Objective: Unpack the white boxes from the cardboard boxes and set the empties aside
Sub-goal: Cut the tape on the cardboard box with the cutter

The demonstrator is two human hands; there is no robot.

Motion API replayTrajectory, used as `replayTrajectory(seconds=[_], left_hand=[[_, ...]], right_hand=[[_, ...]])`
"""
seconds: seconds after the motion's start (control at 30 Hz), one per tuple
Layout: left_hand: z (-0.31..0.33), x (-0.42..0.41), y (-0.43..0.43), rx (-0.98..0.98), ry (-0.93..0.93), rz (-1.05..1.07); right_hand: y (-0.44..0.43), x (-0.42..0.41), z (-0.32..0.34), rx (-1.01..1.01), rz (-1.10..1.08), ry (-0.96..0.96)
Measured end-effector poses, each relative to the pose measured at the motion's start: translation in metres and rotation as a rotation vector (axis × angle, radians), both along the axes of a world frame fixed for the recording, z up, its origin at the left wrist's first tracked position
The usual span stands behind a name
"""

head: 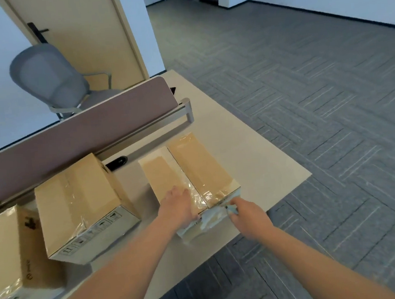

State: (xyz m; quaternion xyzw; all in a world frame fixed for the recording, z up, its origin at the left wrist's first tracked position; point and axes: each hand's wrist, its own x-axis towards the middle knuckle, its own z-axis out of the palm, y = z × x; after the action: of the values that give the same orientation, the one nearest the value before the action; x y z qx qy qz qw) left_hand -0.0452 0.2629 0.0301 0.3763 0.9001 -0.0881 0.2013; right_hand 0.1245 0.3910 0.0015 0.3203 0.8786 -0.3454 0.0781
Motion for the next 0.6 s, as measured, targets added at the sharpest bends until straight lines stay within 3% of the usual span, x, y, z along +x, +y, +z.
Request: replayTrajectory(seconds=[0.1, 0.27, 0.6], left_hand=[[-0.001, -0.011, 0.000, 0.040, 0.036, -0.114], [-0.010, -0.033, 0.002, 0.036, -0.056, -0.368], [-0.017, -0.051, 0.000, 0.014, -0.145, -0.427]], right_hand=[[-0.007, -0.002, -0.003, -0.193, -0.250, 0.087], [-0.038, -0.014, -0.002, -0.592, -0.718, 0.291], [-0.077, -0.050, -0.016, -0.764, -1.181, 0.589]])
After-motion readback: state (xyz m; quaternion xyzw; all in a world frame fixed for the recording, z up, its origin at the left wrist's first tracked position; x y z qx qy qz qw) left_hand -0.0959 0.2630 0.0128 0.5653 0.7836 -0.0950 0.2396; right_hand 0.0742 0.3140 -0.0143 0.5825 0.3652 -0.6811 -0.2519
